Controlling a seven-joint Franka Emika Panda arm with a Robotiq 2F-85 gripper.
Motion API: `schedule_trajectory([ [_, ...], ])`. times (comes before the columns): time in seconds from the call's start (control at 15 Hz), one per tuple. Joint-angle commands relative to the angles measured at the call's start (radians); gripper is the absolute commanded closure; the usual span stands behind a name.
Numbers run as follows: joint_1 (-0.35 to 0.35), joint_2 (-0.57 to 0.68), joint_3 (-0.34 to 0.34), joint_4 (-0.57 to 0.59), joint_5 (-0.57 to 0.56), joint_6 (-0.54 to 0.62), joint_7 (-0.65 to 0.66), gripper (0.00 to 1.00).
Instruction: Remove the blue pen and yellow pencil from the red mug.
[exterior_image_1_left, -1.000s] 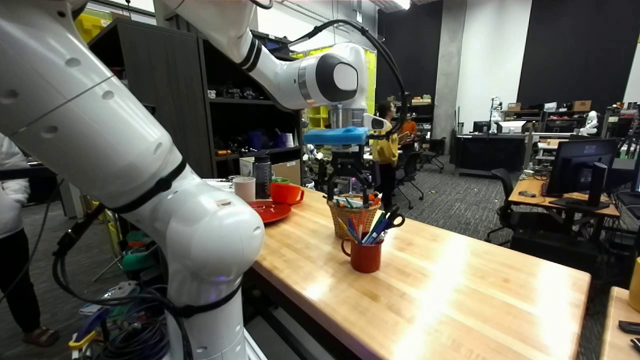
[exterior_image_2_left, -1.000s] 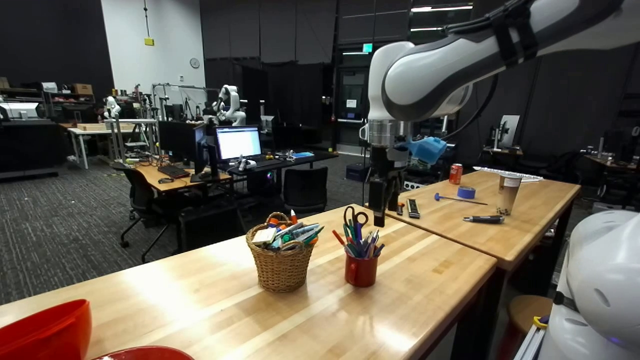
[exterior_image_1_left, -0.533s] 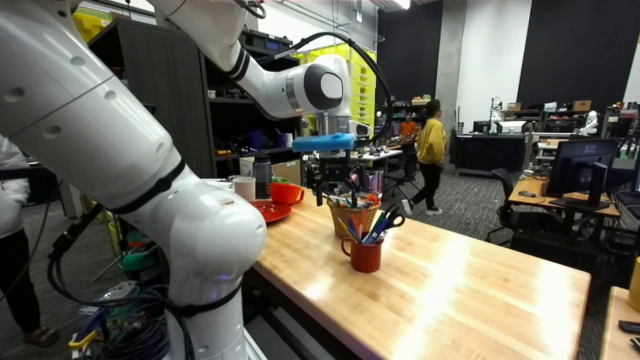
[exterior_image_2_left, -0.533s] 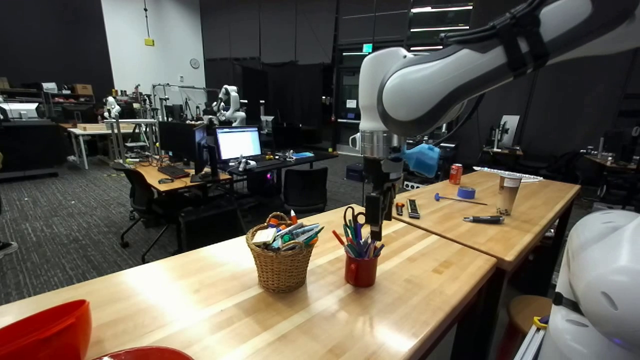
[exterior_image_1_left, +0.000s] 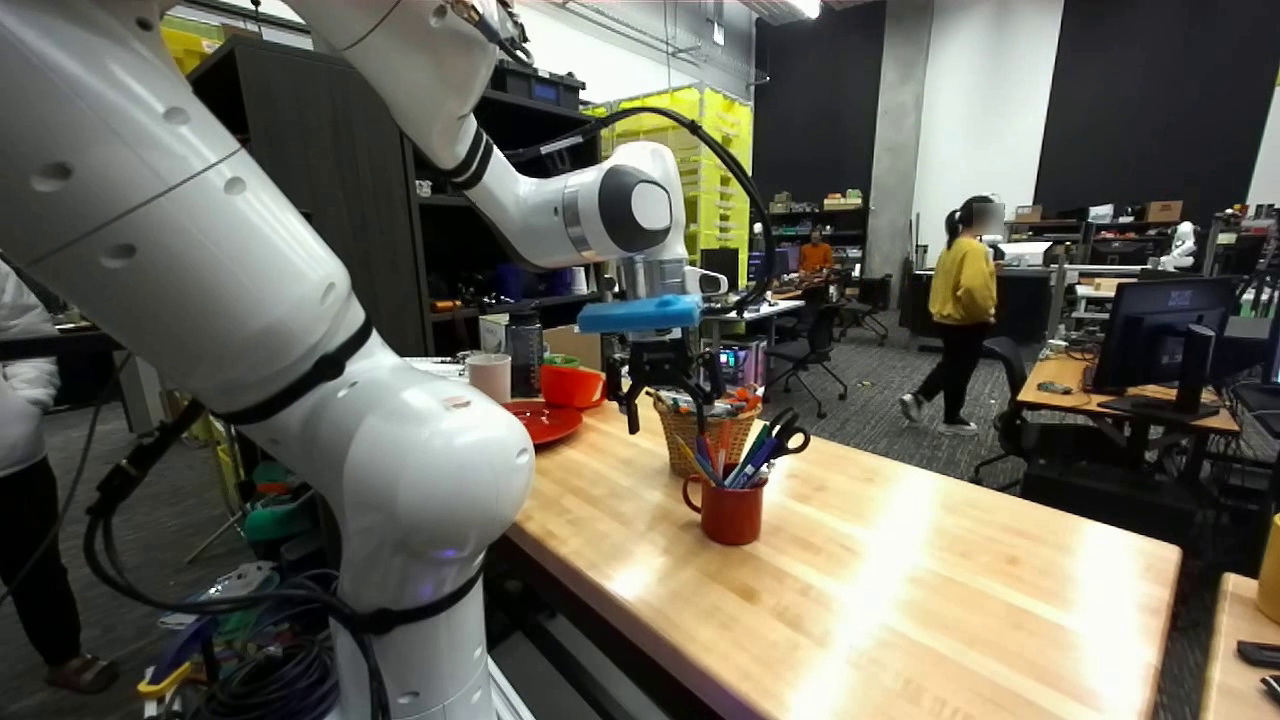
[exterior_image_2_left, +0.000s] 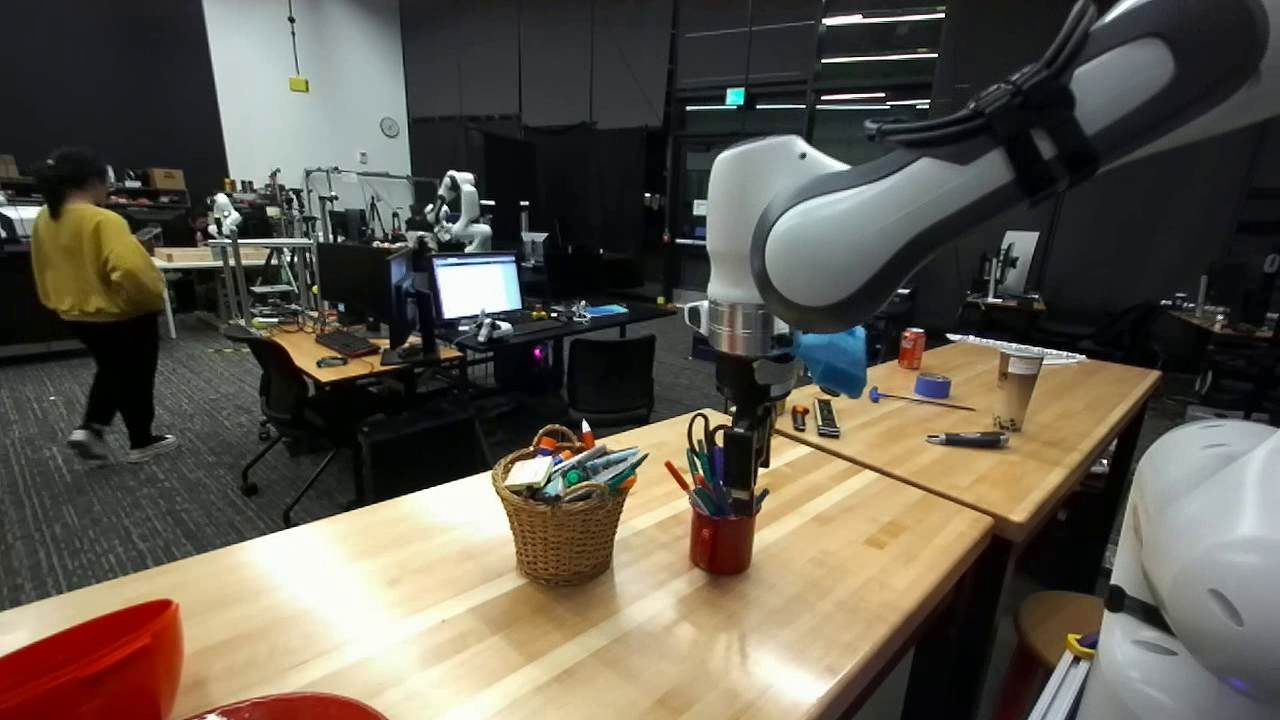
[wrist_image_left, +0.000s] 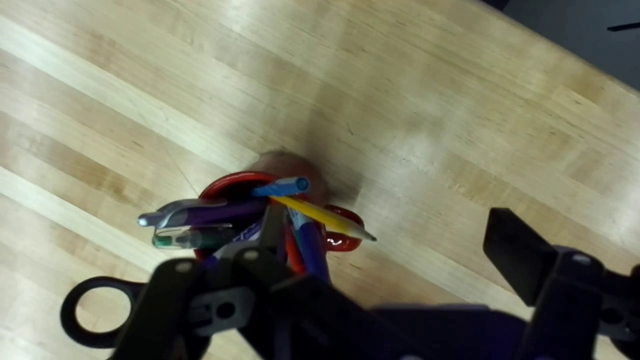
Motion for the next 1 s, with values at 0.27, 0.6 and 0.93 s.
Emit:
schedule_trajectory([
  [0.27, 0.002, 0.061, 0.000, -0.003, -0.057, 0.080, 0.002, 0.00],
  [0.6, -0.003, 0.076, 0.000, -0.002, -0.060, 0.084, 0.004, 0.00],
  [0.93, -0.003, 0.072, 0.002, -0.002, -0.061, 0.074, 0.007, 0.00],
])
